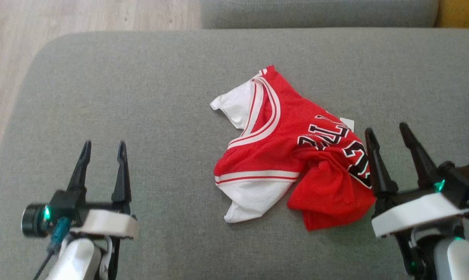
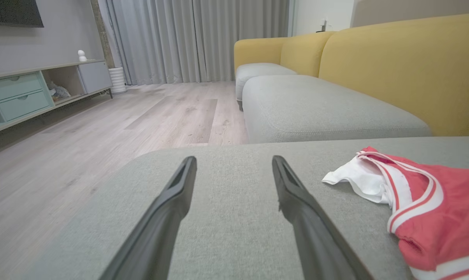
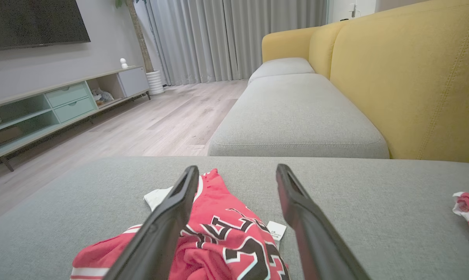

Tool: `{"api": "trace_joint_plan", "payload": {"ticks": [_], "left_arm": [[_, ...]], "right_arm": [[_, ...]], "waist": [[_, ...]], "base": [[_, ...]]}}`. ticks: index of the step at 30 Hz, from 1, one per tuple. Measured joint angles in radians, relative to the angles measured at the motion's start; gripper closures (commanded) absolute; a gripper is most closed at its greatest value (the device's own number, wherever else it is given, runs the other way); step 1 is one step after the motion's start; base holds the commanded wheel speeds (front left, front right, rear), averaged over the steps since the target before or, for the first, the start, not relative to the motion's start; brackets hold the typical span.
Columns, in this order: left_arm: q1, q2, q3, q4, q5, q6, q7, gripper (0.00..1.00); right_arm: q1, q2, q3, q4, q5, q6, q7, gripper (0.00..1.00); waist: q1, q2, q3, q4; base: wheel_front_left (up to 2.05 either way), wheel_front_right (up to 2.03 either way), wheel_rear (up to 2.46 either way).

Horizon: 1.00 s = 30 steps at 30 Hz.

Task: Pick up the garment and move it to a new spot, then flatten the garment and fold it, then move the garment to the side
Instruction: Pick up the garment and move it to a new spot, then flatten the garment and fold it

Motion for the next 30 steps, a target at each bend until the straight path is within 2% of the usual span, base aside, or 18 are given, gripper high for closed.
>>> {"api": "trace_joint_plan", "payload": {"ticks": [10, 17, 30], "left_arm": [[0.119, 0.023, -0.001, -0.079, -0.017, 0.044, 0.071, 0.0], [0.161, 0.04, -0.001, -0.113, -0.018, 0.057, 0.102, 0.0], [0.158, 0.046, -0.003, -0.127, -0.033, 0.057, 0.109, 0.0]], "right_arm": [[0.093, 0.0, -0.004, -0.003, 0.001, 0.0, 0.015, 0.0], [0.112, 0.001, -0.015, -0.009, 0.01, 0.0, 0.022, 0.0], [0.11, 0.001, -0.012, -0.01, 0.019, 0.0, 0.021, 0.0]], "waist": [[0.0, 0.0, -0.071, -0.015], [0.0, 0.0, -0.08, -0.03], [0.0001, 0.0, -0.054, -0.041]], "base": [[0.0, 0.0, 0.0], [0.0, 0.0, 0.0], [0.0, 0.0, 0.0]]}}
